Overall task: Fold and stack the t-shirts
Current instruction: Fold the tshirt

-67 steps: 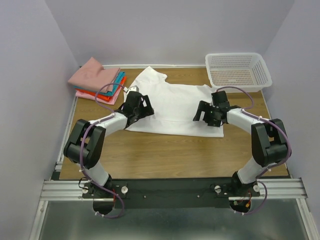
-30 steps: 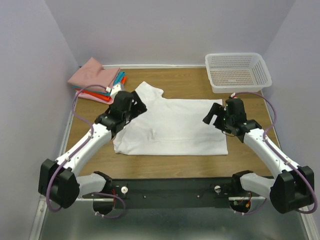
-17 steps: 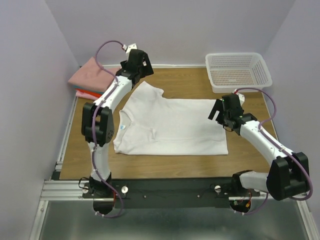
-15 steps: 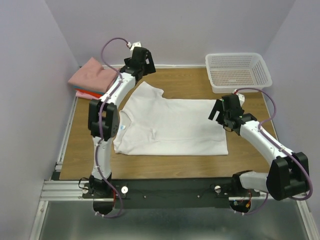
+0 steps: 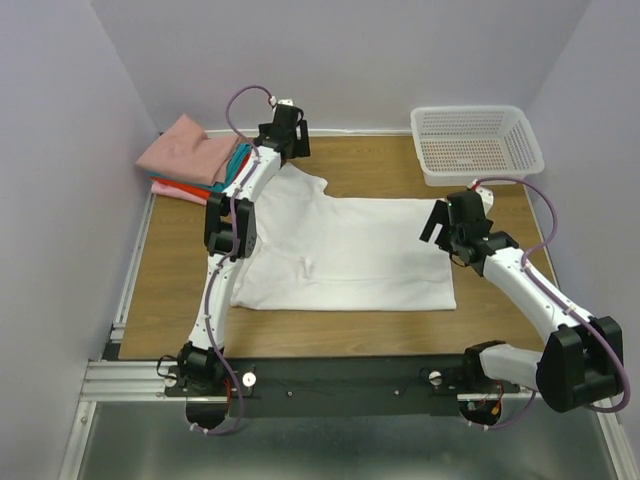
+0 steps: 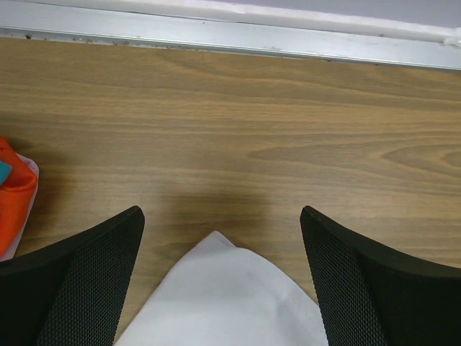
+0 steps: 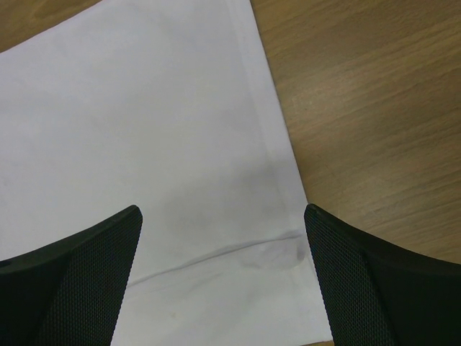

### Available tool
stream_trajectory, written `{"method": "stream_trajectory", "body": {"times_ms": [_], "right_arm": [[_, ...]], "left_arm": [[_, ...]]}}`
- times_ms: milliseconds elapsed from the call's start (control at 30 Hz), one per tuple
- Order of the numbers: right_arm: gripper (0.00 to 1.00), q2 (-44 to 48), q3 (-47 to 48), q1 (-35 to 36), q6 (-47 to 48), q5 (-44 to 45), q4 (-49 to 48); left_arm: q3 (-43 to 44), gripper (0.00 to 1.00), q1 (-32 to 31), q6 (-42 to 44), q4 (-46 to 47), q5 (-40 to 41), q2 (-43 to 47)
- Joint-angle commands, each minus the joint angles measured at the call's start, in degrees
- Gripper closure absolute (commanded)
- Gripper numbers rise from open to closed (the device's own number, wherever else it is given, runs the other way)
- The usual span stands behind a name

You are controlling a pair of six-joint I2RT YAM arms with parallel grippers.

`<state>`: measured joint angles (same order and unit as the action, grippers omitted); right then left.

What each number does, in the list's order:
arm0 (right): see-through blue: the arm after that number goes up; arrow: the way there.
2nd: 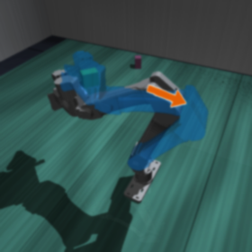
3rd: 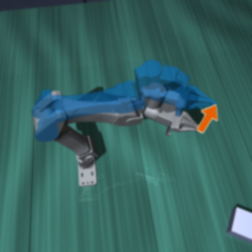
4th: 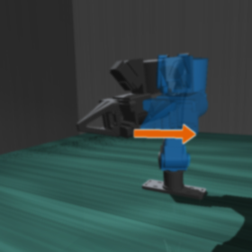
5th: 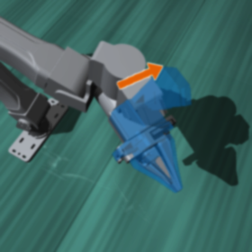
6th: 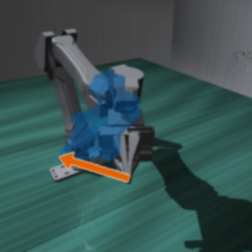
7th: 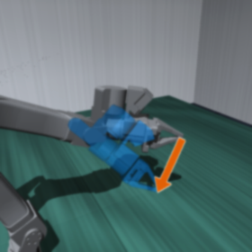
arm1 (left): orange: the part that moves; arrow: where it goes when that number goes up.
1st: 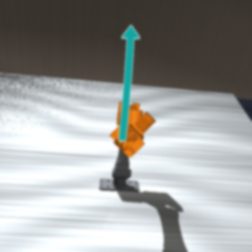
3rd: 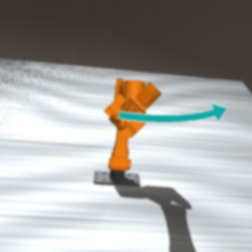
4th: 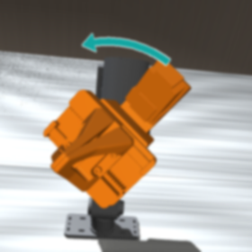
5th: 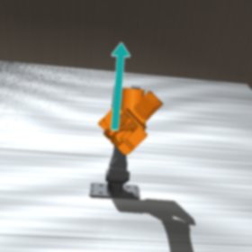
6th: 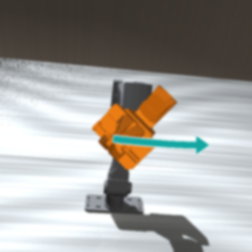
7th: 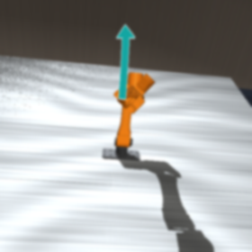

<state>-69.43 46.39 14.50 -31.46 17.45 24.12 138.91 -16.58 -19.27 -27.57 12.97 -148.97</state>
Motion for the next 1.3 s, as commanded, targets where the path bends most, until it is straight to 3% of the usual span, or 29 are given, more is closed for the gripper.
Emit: {"method": "stream_trajectory", "body": {"times_ms": [0,167,200,400,667,733,767,900,1133,1267], "right_arm": [[0.0,1.4,-1.6,-0.4,0.3,2.1,0.9],[0.0,1.1,-1.8,-0.4,0.3,2.5,0.9],[0.0,1.1,-1.8,-0.4,0.3,2.5,0.9],[0.0,0.9,-1.7,-0.4,0.5,2.6,1.0],[0.0,1.6,-0.7,-0.4,1.0,3.3,0.9],[0.0,1.9,-0.8,-0.4,1.1,3.2,0.9],[0.0,2.0,-0.7,-0.4,1.1,3.3,0.9],[0.0,2.0,-0.6,-0.4,1.1,3.3,0.9],[0.0,-5.5,3.2,-0.4,-2.3,6.4,0.8],[0.0,-14.8,12.5,-0.5,-4.2,11.0,0.0]], "left_arm": [[3.0,0.07,0.1,1.7,-3.7,2.7,-2.7],[1.2,0.17,0.1,3.8,-5.3,1.2,-3.6],[1.3,0.25,0.1,3.5,-5.5,1.0,-3.7],[0.8,0.48,0.1,4.1,-5.7,0.7,-3.1],[-0.7,0.53,0.1,5.2,-7.1,0.0,-3.2],[-0.8,0.6,0.1,5.5,-7.2,-0.9,-2.9],[-0.9,0.64,0.1,5.6,-7.1,-1.4,-3.0],[-1.5,1.0,0.1,6.3,-6.2,-2.2,-2.0],[-10.9,1.0,-0.1,7.5,2.1,-4.4,6.7],[-21.4,1.0,-0.6,8.0,7.8,-5.3,14.9]]}}
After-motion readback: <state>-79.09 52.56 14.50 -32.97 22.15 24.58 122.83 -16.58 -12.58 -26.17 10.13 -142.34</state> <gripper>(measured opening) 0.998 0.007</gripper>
